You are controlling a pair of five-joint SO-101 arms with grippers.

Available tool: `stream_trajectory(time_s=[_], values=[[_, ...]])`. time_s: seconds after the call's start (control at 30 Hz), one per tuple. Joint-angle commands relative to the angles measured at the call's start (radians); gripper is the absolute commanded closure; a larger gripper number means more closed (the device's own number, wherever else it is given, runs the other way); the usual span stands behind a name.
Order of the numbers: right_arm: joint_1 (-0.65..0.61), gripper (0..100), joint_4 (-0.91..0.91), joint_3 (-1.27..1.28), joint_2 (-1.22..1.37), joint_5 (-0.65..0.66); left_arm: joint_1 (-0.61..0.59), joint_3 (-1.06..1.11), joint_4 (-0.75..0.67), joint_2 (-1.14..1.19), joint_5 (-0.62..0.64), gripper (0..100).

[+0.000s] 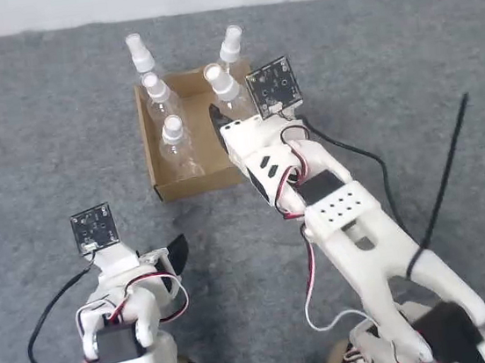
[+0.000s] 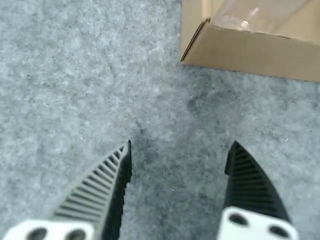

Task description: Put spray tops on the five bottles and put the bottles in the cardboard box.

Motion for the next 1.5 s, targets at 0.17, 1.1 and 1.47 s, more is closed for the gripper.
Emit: stream_trajectory(time_s=[0.17, 1.1, 1.47], values=[[0.001, 91.1, -0.171, -0.075, 0.125, -0.014, 0.002, -0.008, 0.005, -0.017, -0.005, 72], [0.01, 74.5, -0.449, -0.041, 0.469, -0.014, 0.002, -0.008, 0.005, -0.017, -0.005, 72], [0.012, 74.2, -0.447, -0.038, 0.461, -0.009, 0.002, -0.008, 0.005, -0.017, -0.005, 72]])
